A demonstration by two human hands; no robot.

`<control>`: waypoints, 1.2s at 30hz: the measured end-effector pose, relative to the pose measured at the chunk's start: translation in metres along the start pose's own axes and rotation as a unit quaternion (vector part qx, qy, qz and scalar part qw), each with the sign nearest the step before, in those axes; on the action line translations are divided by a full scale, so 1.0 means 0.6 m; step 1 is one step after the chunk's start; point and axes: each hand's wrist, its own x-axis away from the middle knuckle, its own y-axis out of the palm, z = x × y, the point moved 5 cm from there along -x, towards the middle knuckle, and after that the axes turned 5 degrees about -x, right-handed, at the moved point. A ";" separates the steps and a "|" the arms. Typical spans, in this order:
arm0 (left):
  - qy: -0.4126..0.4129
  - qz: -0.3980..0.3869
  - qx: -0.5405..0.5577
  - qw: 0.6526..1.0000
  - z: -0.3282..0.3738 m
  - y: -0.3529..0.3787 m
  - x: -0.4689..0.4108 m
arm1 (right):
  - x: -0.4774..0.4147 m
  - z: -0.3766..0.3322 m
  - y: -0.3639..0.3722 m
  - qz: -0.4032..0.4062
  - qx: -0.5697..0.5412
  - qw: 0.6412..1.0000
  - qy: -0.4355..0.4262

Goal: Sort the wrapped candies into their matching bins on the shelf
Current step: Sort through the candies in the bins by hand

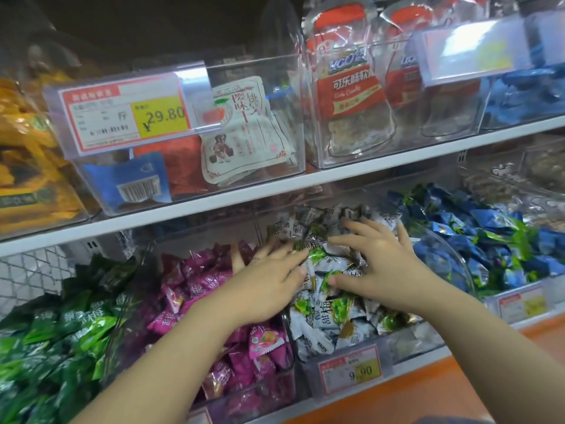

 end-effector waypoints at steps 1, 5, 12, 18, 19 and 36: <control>-0.002 -0.019 -0.017 1.000 -0.002 0.003 -0.001 | 0.001 -0.003 0.001 -0.003 0.004 1.000 -0.002; -0.034 -0.090 -0.084 0.992 -0.010 0.002 -0.028 | -0.001 -0.005 0.013 -0.036 0.028 0.999 0.007; 0.001 -0.019 0.062 0.998 -0.026 -0.003 -0.044 | 0.006 -0.028 0.014 -0.012 0.000 1.000 -0.001; 0.028 0.260 0.198 0.945 -0.071 -0.029 0.078 | 0.014 -0.137 0.006 0.055 -0.071 0.990 -0.110; 0.016 0.296 0.204 0.933 -0.087 -0.033 0.104 | 0.015 -0.159 0.011 0.052 -0.091 0.986 -0.130; -0.132 0.220 0.084 0.963 -0.352 0.020 0.272 | -0.028 -0.395 0.199 -0.149 -0.160 0.959 -0.181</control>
